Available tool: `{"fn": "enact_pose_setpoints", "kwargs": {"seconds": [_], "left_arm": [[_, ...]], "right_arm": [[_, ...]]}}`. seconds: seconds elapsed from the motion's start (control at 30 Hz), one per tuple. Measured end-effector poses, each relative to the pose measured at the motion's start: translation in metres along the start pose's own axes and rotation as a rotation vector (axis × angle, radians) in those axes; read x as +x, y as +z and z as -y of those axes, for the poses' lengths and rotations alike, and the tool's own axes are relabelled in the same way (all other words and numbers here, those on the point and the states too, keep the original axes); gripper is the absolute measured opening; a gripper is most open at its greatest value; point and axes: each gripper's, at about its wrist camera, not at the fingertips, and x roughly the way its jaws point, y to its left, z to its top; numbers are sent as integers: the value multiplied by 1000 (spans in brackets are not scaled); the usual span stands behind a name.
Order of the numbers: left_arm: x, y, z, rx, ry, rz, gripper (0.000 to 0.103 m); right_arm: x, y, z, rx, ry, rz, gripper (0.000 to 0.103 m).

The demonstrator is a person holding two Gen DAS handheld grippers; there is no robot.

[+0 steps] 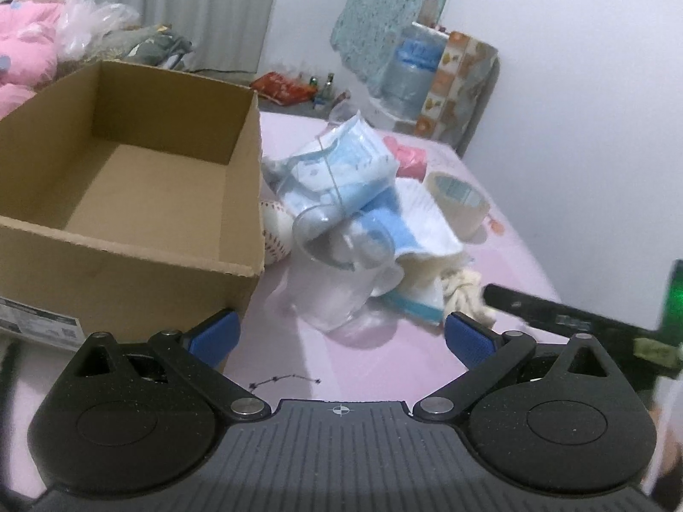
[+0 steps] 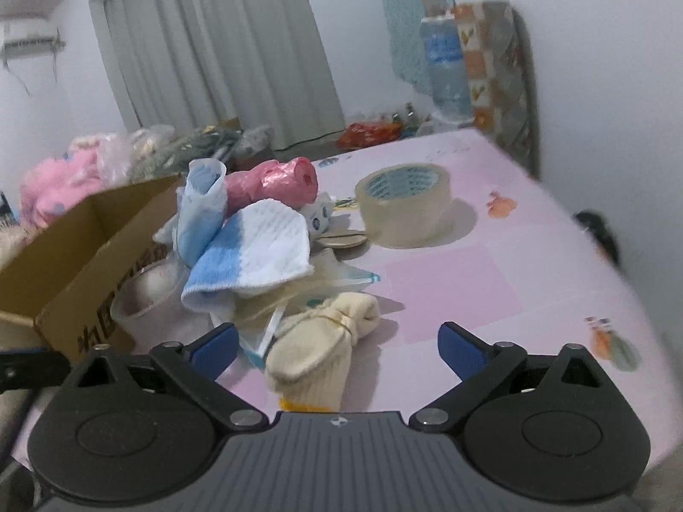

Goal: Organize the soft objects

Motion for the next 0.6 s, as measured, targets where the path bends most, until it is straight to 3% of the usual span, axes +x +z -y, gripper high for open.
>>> {"fn": "enact_pose_setpoints", "kwargs": {"seconds": [0.13, 0.23, 0.4, 0.6], "left_arm": [[2, 5, 2, 1, -20, -9, 98], [3, 9, 4, 9, -58, -25, 93], [4, 11, 10, 20, -110, -54, 82], [19, 9, 27, 30, -214, -144, 81]], "right_arm": [[25, -1, 10, 53, 52, -74, 37], [32, -8, 19, 111, 139, -122, 34], [20, -18, 27, 161, 229, -162, 32], [3, -35, 33, 224, 323, -217, 32]]}}
